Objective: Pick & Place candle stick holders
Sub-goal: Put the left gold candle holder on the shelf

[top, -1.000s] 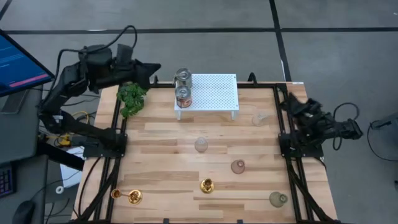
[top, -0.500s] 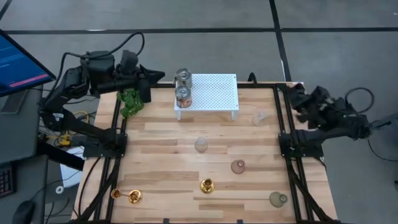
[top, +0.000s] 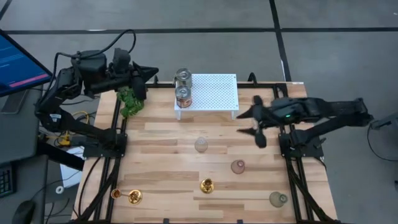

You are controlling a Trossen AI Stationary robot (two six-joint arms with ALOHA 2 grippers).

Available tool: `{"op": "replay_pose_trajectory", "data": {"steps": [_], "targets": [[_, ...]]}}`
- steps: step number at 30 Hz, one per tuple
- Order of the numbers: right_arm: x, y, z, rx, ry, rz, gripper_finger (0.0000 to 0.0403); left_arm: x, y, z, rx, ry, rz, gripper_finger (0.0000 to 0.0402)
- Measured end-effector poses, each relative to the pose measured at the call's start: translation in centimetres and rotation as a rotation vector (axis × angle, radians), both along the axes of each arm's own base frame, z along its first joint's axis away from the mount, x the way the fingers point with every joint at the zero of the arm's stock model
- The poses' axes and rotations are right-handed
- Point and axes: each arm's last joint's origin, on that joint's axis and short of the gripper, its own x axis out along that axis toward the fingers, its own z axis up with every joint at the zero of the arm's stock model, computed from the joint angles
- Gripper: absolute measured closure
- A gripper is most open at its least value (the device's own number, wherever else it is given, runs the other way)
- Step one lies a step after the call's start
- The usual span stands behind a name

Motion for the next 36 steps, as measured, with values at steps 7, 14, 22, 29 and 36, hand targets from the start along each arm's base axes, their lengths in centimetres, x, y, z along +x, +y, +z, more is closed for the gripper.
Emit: {"op": "replay_pose_trajectory", "data": {"steps": [7, 14, 22, 29, 36], "targets": [[4.1, 1.3, 2.5, -0.056, -0.019, 0.081, 0.0107, -0.3, -0.1, -0.2, -0.007, 0.015, -0.041, 0.0399], [5.3, 3.2, 4.8, 0.051, -0.065, 0.094, 0.0107, -2.9, -0.6, -4.5, -0.225, 0.399, -0.025, 0.0399], [1.9, 4.0, 7.6, 0.109, -0.154, 0.032, 0.0107, -0.9, -1.5, -6.7, -0.497, 0.636, -0.335, 0.0398], [1.1, 4.7, 7.4, 0.094, -0.125, 0.035, 0.0107, 2.8, -2.3, -9.1, -0.671, 0.800, -0.509, 0.0358], [0.6, 5.0, 6.6, 0.064, -0.040, 0.054, 0.0107, 7.1, -3.9, -12.4, -0.780, 1.021, -0.551, 0.0284]]}}
